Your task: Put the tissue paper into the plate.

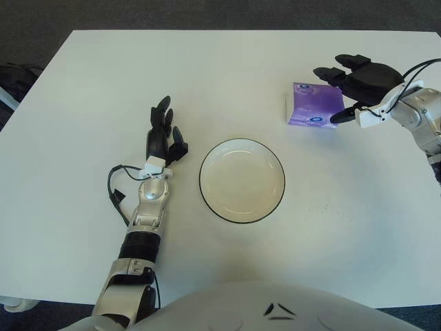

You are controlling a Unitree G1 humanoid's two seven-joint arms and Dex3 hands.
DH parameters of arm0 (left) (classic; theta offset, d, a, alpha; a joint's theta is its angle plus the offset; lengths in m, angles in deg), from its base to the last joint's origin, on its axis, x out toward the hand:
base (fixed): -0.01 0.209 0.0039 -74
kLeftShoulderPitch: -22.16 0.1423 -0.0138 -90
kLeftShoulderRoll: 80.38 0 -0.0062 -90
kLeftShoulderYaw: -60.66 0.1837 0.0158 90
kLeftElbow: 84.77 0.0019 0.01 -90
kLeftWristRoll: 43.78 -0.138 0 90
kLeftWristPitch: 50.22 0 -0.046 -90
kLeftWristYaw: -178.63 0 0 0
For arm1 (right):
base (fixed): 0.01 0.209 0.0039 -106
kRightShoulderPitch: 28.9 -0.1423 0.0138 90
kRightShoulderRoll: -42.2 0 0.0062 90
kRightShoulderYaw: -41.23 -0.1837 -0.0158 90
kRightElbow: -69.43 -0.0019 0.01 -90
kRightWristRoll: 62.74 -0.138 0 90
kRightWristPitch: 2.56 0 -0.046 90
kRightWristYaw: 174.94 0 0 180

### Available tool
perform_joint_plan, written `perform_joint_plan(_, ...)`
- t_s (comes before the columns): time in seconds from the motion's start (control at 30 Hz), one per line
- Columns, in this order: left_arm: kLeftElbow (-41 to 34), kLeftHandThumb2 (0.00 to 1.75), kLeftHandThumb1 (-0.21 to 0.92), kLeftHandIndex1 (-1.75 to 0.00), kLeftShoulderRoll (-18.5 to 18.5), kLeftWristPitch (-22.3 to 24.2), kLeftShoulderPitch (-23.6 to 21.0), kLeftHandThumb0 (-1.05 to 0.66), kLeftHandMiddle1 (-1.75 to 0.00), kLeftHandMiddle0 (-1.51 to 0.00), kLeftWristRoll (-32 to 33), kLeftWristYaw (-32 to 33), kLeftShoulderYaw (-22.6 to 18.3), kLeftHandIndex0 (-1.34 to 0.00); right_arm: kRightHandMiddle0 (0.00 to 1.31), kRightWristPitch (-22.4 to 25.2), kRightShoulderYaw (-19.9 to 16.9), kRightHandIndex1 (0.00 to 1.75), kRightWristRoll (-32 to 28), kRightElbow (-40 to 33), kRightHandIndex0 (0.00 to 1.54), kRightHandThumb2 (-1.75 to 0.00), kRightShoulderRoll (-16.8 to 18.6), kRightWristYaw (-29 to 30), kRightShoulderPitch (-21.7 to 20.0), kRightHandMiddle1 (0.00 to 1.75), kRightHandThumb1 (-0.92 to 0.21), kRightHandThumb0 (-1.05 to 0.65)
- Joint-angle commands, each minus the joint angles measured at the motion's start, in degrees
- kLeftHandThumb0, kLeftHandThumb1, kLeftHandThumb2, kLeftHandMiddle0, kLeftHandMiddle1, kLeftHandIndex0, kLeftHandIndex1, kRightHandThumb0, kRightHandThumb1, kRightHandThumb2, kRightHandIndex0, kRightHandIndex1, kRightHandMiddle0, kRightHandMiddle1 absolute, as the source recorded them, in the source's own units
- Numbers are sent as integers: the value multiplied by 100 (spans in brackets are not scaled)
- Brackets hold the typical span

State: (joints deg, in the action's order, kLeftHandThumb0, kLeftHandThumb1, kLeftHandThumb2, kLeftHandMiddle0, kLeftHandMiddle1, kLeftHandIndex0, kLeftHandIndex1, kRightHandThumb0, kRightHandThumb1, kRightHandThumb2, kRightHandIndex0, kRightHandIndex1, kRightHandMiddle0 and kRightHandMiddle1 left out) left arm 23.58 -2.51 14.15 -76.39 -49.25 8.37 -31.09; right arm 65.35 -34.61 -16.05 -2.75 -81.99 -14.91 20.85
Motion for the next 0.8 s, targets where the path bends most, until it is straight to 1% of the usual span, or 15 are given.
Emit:
perform_joint_plan(0.0, 663, 99, 92, -53, -66, 178, 648, -76, 0, -30, -66, -72, 69, 0, 0, 176, 39, 0, 54, 48, 0, -51, -34, -143, -122, 0, -92, -105)
perform_joint_plan(0.27, 675, 99, 92, -52, -40, 138, 639, -77, 0, -30, -55, -83, 55, 0, 0, 351, 177, 0, 141, 425, 0, -53, 77, -38, -300, 0, -92, -105)
perform_joint_plan(0.53, 699, 99, 92, -57, -37, 108, 628, -77, -1, -32, -53, -71, 45, 0, 0, 402, 247, 0, 174, 673, 0, -56, 161, 100, -397, 0, -92, -105)
perform_joint_plan(0.7, 662, 99, 92, -59, -26, 107, 662, -76, 0, -32, -60, -77, 50, 0, 0, 433, 305, 0, 191, 964, 0, -56, 291, 350, -455, 0, -92, -105)
perform_joint_plan(0.77, 652, 99, 92, -59, -23, 114, 669, -76, 0, -31, -68, -77, 56, 0, 0, 396, 400, 0, 260, 1350, 0, -55, 409, 627, -553, 0, -92, -105)
